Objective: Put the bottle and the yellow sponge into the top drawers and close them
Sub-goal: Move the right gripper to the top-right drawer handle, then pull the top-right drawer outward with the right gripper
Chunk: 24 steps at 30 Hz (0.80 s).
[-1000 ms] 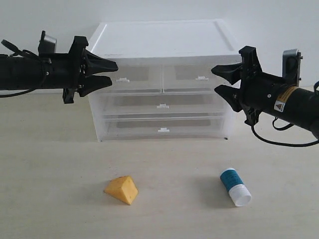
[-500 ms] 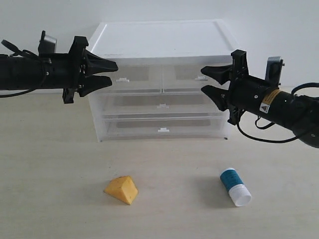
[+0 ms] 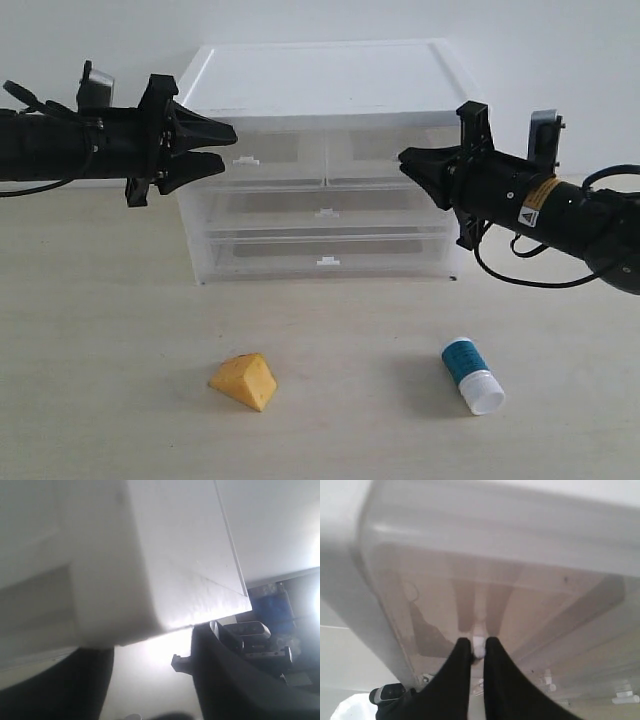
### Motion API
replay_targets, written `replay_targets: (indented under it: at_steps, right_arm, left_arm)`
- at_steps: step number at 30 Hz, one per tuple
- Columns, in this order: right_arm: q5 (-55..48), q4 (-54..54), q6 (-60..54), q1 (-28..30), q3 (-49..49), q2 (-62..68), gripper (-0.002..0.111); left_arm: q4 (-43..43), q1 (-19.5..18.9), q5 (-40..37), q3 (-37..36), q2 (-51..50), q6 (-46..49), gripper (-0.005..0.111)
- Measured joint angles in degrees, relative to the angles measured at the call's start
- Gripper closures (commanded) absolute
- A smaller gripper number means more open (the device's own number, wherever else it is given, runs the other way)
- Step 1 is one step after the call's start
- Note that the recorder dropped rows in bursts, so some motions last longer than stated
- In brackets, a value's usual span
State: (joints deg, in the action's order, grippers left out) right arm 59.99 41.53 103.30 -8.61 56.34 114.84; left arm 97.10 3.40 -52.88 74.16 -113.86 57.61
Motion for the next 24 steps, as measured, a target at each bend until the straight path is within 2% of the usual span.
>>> replay_targets:
  at_steps: [13,24]
  right_arm:
    - [3.68,3.98,0.16,0.00,-0.14,0.55,0.108]
    - [5.94,5.03,-2.25,0.00,-6.66,-2.82,0.108]
  left_arm:
    - [-0.23,0.00,0.00,0.00,0.00,0.00,0.060]
    - [-0.44,0.00,0.00,0.00,0.00,0.00,0.060]
